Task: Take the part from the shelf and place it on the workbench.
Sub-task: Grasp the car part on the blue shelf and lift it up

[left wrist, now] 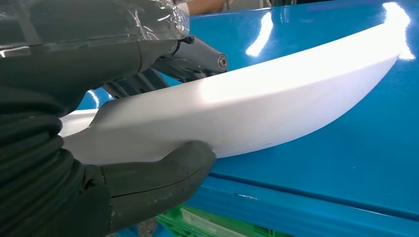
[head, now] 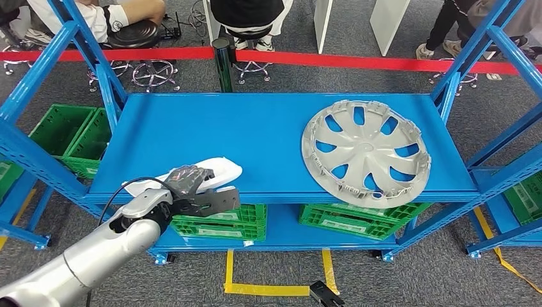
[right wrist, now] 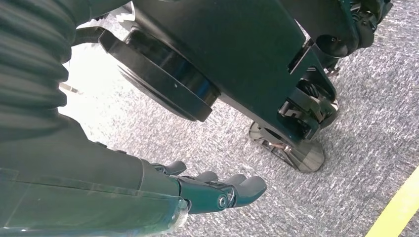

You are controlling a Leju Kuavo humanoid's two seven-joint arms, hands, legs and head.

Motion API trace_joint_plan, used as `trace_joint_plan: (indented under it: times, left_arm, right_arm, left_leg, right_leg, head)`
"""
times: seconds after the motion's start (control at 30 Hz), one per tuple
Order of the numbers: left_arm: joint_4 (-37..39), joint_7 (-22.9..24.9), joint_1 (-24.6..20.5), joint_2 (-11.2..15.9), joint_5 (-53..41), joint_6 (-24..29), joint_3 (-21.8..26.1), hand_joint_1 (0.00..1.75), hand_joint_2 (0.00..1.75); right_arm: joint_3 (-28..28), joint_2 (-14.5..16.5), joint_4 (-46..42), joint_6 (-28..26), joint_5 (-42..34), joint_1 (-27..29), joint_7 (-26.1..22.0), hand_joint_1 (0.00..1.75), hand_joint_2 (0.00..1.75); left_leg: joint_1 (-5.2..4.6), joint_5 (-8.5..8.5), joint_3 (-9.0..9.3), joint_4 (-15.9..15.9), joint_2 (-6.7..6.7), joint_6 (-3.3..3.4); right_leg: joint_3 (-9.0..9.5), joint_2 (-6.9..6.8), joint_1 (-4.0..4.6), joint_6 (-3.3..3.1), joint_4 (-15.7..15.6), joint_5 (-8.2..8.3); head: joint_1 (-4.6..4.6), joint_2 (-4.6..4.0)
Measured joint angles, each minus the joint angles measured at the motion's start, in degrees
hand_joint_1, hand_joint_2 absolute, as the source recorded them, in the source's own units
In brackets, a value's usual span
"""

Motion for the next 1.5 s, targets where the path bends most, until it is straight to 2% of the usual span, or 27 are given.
trace_joint_plan:
  times: [0.37,0.7,0.93,1.17,1.33,1.5]
  left_arm:
    - [0.0,-0.2,0.0,0.0,-1.8,-0.5,-0.1,1.75,1.75]
    - [0.0,-1.0,0.3,0.0,-1.7,3.3,0.0,1.75,1.75]
    - [0.0,-4.8,0.7,-1.6,6.3,14.3,1.7,1.75,1.75]
    - [0.0,-6.3,1.0,-2.7,9.5,16.9,3.2,1.75,1.75]
    - [-0.5,-11.6,1.0,-3.3,21.1,24.3,5.0,1.75,1.75]
    - [-3.0,-16.0,1.0,-3.4,27.5,29.7,6.7,1.75,1.75]
  right_arm:
    - [0.0,0.0,0.0,-0.1,0.2,0.1,0.2,0.00,1.75]
    - [0.0,0.0,0.0,-0.3,-0.4,0.3,0.3,0.00,1.75]
    - [-0.1,0.0,0.1,-0.7,-2.7,1.7,-1.8,0.00,1.75]
    - [-0.1,-0.1,0.3,-0.9,-3.6,2.4,-2.5,0.00,1.75]
    - [0.0,-0.2,0.4,-1.9,-5.6,2.9,-3.9,0.00,1.75]
    - [0.0,-0.7,0.4,-2.6,-7.2,3.4,-5.0,0.00,1.75]
  left_leg:
    - [-0.01,0.00,0.06,0.0,0.01,0.00]
    - [-0.01,0.00,0.08,0.0,-0.01,0.00]
    - [-0.01,0.01,0.06,0.0,-0.32,0.01]
    - [-0.02,0.00,0.04,0.0,-0.42,0.01]
    - [-0.02,0.01,0.03,0.0,-0.59,0.01]
    - [-0.02,0.01,0.02,0.0,-0.61,0.01]
  right_leg:
    - [0.07,0.00,-0.01,0.00,0.0,0.00]
    - [0.08,0.00,0.00,0.00,0.0,0.00]
    - [0.08,-0.06,0.00,0.00,0.0,0.00]
    - [0.08,-0.06,0.00,0.00,0.0,0.00]
    - [0.08,-0.06,0.00,0.00,0.0,0.00]
    - [0.09,-0.07,0.00,0.00,0.0,0.00]
  head:
    - [0.00,0.00]
    - [0.00,0.00]
    - [0.00,0.00]
    - [0.00,0.00]
    - [0.00,0.00]
    - [0.00,0.00]
